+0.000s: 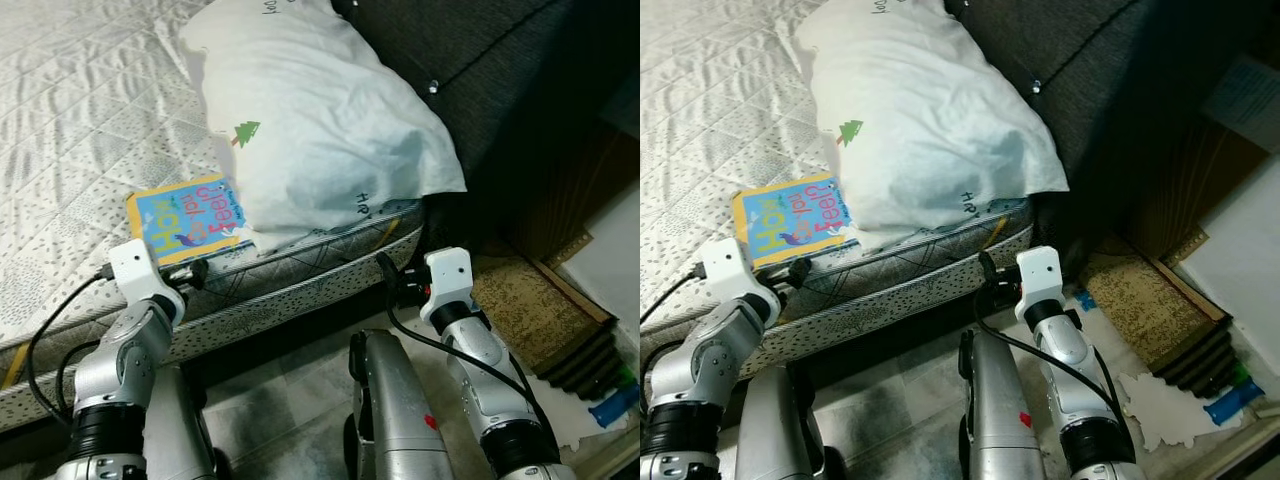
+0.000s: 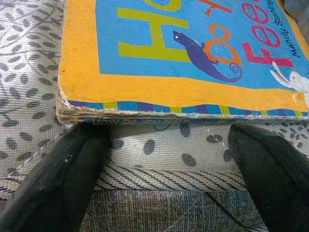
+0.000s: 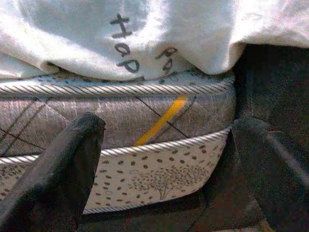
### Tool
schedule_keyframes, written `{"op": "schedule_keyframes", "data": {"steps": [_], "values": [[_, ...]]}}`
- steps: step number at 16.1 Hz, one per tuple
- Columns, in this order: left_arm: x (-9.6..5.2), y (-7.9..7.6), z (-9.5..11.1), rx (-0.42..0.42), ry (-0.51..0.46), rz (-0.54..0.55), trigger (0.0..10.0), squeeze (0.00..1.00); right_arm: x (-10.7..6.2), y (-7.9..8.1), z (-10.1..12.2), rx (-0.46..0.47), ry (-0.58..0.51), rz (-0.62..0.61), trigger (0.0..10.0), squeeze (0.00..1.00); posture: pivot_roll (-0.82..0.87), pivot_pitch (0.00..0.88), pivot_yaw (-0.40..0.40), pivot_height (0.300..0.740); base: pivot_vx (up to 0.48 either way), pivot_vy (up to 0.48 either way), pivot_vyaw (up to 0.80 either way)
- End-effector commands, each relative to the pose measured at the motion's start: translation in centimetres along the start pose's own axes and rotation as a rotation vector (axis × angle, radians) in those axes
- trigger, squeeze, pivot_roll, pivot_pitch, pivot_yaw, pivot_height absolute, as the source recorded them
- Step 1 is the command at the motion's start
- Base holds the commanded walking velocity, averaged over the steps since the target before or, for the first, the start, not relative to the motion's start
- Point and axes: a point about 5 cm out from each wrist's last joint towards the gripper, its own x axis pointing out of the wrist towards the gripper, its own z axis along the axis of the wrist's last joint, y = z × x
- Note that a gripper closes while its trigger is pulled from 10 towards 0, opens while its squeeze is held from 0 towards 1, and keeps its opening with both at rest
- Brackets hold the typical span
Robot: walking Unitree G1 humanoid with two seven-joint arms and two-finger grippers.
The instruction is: Clean up the room
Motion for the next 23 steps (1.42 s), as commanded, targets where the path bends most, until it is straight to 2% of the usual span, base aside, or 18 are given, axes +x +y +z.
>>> {"op": "schedule_keyframes", "data": {"steps": [1,12,23], "values": [[-0.4,3.3,0.2,0.016,-0.009,0.135,10.0,0.0,-0.1,-0.1,-0.3,-0.002,0.006,0.002,10.0,0.0,-0.05,0.175,-0.039,0.48,0.0,0.0,0.0],[-0.9,5.2,1.0,0.038,-0.037,0.195,10.0,0.0,0.0,0.0,-0.3,-0.011,0.003,0.008,10.0,0.0,-0.04,0.174,-0.036,0.48,0.0,0.0,0.0],[-1.6,6.5,0.4,0.091,-0.036,0.271,10.0,0.0,0.2,0.0,-0.3,-0.016,0.004,0.009,10.0,0.0,-0.03,0.173,-0.04,0.48,0.0,0.0,0.0]]}}
